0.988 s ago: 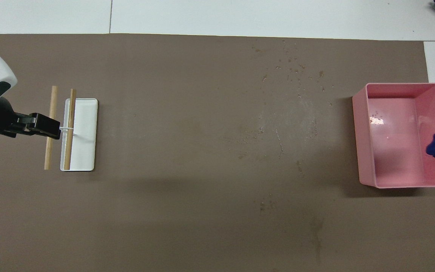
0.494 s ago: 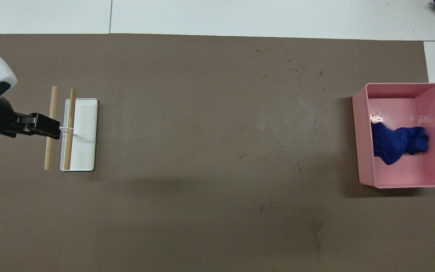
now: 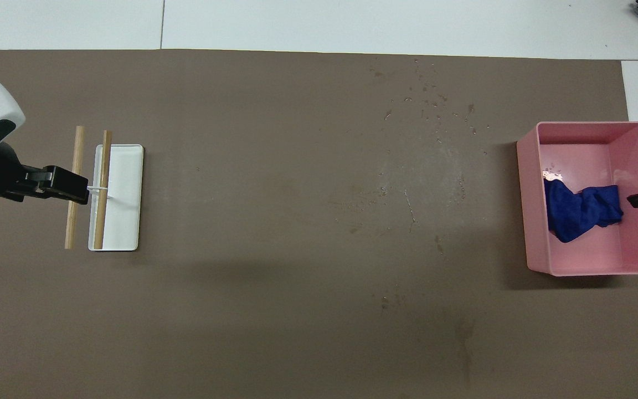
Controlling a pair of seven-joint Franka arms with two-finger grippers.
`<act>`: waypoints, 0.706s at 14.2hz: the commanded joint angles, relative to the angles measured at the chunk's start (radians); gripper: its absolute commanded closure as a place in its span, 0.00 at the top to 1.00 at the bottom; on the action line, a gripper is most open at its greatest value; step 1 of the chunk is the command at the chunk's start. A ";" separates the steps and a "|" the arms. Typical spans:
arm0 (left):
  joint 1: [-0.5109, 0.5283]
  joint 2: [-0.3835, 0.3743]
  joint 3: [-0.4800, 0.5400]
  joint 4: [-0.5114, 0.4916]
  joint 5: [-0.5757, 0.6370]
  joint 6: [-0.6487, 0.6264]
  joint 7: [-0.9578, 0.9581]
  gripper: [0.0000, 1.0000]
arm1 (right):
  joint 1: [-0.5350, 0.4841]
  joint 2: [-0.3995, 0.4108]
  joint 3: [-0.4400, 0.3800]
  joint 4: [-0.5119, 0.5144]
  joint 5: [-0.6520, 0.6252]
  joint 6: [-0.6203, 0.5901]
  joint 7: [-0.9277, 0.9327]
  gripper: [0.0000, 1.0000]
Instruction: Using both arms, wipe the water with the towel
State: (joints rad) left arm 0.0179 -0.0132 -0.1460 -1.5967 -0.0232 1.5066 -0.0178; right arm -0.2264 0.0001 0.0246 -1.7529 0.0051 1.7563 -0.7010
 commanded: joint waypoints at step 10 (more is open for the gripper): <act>0.008 -0.011 -0.001 -0.017 -0.011 0.017 0.009 1.00 | 0.223 -0.138 0.040 0.063 0.024 -0.094 0.468 1.00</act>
State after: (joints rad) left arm 0.0179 -0.0132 -0.1460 -1.5967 -0.0232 1.5066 -0.0178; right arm 0.0044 -0.1356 0.0662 -1.6587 0.0149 1.5939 -0.2298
